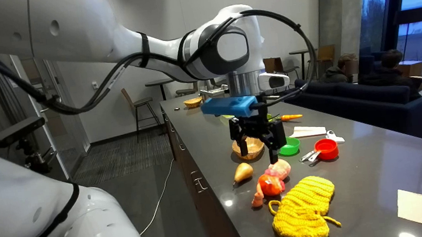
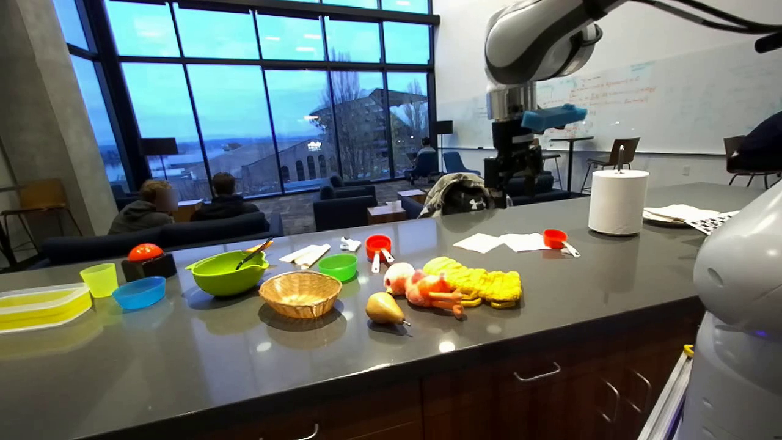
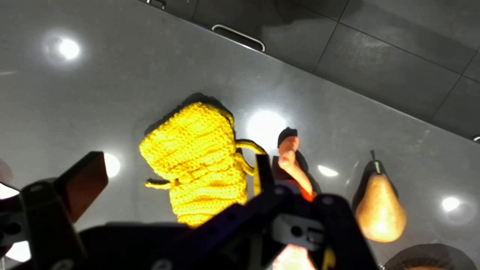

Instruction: Move the orange measuring cup to the right

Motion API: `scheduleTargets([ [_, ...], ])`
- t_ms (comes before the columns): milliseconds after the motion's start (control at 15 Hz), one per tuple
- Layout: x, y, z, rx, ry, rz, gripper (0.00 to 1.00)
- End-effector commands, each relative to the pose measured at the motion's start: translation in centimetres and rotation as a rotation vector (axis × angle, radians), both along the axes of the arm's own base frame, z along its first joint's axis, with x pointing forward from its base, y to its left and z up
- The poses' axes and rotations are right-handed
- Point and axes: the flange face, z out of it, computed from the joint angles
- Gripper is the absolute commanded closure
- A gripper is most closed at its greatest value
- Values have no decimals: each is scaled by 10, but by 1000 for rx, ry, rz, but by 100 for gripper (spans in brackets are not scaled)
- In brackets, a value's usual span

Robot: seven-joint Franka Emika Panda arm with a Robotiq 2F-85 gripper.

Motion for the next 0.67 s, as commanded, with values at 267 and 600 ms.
scheduleTargets([
  [267,17,127,20,65,-36,180,0],
  [600,40,206,48,125,-63,181,0],
])
